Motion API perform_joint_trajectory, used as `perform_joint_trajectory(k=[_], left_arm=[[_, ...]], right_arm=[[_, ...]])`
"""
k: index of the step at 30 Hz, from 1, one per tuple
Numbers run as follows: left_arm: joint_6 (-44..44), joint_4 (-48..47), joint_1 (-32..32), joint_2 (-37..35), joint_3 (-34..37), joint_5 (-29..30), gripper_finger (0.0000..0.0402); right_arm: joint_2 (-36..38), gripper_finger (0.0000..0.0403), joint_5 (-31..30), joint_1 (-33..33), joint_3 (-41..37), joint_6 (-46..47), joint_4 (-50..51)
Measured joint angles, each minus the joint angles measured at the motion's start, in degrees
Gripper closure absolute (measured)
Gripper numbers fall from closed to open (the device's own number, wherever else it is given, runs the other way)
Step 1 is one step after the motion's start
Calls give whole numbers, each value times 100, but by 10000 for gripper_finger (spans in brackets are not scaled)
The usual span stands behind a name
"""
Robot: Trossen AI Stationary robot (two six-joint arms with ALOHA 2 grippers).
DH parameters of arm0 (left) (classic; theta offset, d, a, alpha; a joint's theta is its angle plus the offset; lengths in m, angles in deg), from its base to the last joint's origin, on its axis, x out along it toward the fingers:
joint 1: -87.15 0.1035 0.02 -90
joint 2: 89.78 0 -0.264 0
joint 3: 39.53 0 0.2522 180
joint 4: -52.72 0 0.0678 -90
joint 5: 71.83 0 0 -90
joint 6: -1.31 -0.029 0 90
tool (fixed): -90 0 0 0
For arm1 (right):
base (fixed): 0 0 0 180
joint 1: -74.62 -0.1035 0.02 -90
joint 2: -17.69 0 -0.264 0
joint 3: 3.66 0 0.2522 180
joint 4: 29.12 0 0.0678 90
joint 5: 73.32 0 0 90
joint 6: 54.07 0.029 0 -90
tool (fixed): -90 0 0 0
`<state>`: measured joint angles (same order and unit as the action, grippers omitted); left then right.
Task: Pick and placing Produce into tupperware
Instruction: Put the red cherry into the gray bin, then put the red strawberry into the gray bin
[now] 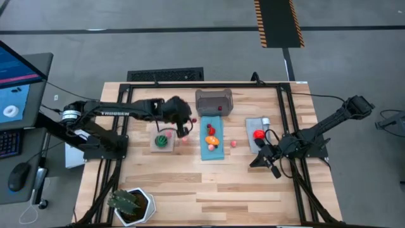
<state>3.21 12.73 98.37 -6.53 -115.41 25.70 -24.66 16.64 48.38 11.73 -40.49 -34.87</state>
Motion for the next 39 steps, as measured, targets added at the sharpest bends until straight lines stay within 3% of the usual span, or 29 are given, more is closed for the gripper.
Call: perform_joint_trajectory(k=[6, 12, 19, 31, 39], left_arm=[[-172, 1116, 600, 25, -12, -765, 401], [-101, 1837, 1136, 278, -17, -870, 401], [331, 2792, 1395, 1053, -12, -944, 401], [749, 2834, 1419, 1349, -473, -1285, 388], [781, 2787, 1421, 1349, -495, -1015, 325]], right_arm=[[0, 353, 0, 0, 0, -1, -1], [0, 353, 0, 1, 0, 0, 1], [-1, 353, 0, 0, 0, 1, 56], [-2, 353, 0, 2, 0, 1, 109], [-2, 353, 0, 2, 0, -1, 112]])
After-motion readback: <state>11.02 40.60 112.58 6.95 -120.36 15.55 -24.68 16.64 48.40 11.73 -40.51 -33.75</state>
